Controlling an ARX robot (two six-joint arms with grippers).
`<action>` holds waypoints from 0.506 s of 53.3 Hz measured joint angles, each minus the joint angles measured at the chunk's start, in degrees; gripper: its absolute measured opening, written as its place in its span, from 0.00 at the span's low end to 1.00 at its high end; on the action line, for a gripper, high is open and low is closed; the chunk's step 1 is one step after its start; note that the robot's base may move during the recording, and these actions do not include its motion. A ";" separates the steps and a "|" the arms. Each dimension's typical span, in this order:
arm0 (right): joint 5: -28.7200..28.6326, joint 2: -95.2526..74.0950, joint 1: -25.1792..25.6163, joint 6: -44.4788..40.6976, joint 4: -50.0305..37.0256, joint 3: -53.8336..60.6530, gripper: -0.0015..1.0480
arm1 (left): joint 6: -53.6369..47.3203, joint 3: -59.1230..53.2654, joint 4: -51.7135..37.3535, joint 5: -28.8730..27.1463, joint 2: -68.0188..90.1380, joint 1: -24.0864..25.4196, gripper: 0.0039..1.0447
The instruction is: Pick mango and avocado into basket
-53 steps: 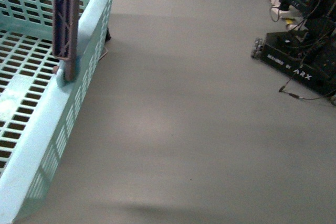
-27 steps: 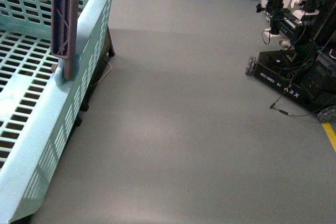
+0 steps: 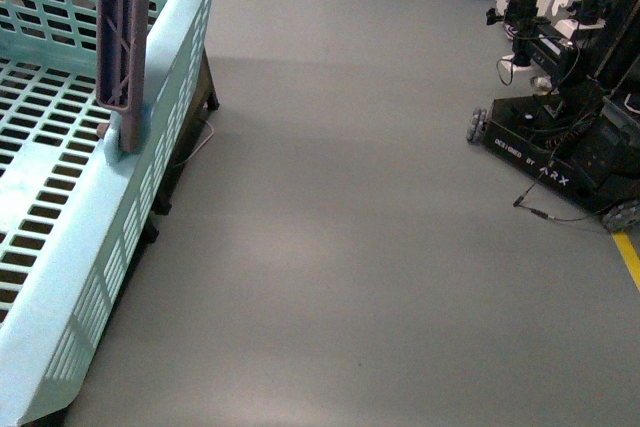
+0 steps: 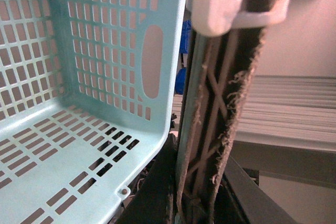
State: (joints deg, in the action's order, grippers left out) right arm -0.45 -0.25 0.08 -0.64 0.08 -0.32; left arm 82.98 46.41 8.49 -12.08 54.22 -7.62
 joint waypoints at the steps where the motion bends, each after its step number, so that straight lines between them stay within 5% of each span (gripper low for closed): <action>1: 0.00 0.00 0.00 0.00 0.00 0.00 0.93 | 0.00 0.00 0.00 0.02 0.02 0.00 0.12; 27: -0.04 0.00 0.00 -0.02 0.02 0.00 0.93 | -0.02 0.00 0.02 -0.22 0.11 -0.11 0.12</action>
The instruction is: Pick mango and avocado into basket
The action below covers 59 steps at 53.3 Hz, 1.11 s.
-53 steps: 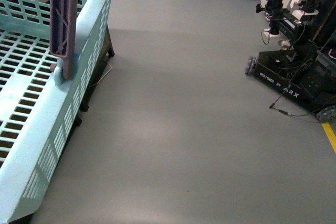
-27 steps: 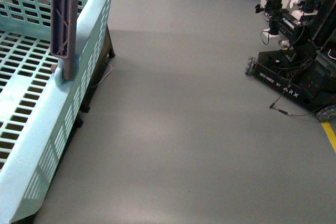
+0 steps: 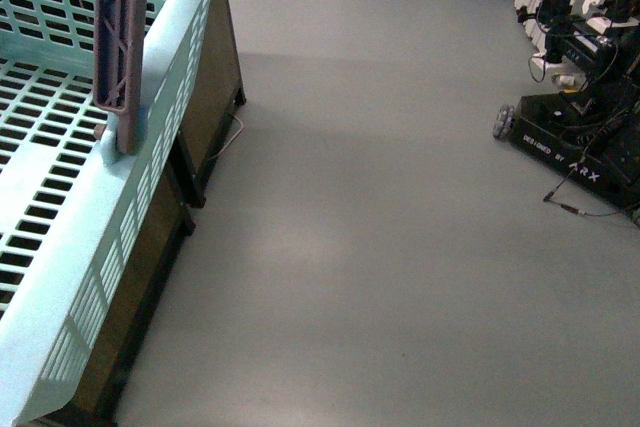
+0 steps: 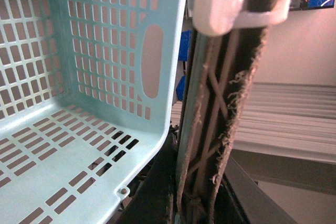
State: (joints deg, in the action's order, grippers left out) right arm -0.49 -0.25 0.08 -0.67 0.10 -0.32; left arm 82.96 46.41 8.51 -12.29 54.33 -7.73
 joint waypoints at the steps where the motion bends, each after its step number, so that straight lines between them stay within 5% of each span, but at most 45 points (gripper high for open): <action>1: 0.00 0.00 0.00 0.02 0.00 0.00 0.93 | 0.00 0.00 0.00 0.00 0.00 0.02 0.12; 59: 0.04 -0.02 0.00 0.02 0.02 -0.02 0.93 | -0.02 -0.02 0.11 0.04 -0.22 0.07 0.12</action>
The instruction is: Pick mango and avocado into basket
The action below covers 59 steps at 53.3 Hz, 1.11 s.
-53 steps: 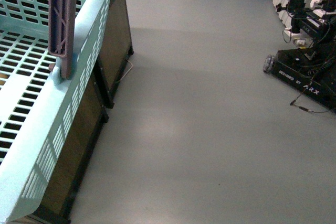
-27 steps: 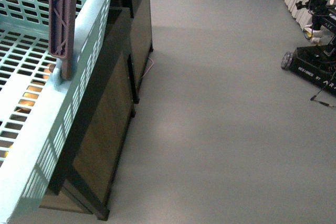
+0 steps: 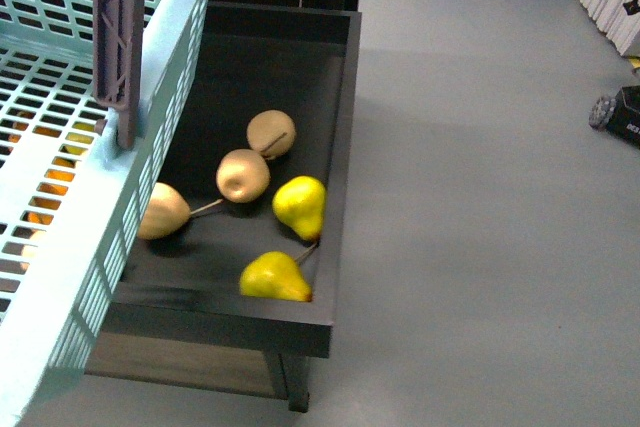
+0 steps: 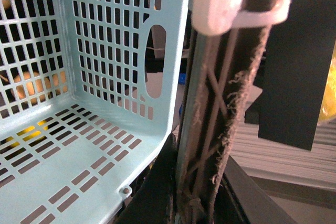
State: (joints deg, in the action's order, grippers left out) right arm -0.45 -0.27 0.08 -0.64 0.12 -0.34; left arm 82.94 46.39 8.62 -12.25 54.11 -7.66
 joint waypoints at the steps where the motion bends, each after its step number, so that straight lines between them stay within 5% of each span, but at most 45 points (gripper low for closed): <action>1: -0.04 0.00 0.00 0.00 -0.07 -0.02 0.93 | 0.00 0.00 -0.02 0.00 0.00 0.00 0.12; 59: -0.07 0.02 0.00 -0.02 -0.02 0.04 0.93 | 0.00 -0.07 0.00 0.07 0.11 -0.02 0.12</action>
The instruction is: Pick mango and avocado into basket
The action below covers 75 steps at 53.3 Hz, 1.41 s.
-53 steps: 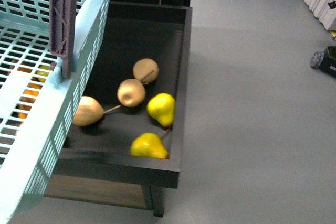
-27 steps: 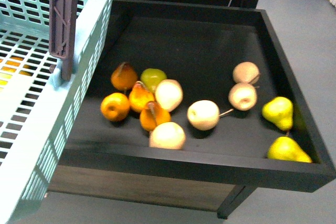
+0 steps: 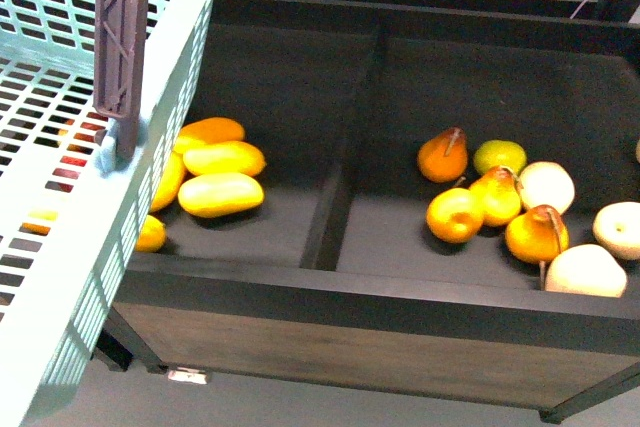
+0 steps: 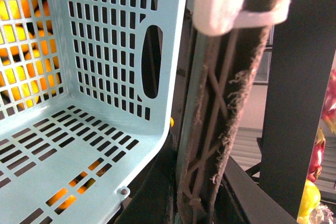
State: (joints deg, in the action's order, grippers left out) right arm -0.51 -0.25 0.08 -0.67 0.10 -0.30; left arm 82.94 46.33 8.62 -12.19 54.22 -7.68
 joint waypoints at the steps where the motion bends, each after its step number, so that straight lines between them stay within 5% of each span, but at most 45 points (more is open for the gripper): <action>1: 0.00 0.00 0.00 0.02 -0.04 -0.04 0.93 | 0.00 0.00 0.00 0.00 0.00 0.00 0.12; 75: -0.04 0.00 0.00 0.02 -0.02 -0.04 0.93 | -0.11 0.11 -0.02 -0.13 -0.02 0.02 0.12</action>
State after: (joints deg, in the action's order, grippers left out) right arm -0.56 -0.25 0.08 -0.64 0.08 -0.34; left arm 82.83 46.44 8.60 -12.32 54.19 -7.66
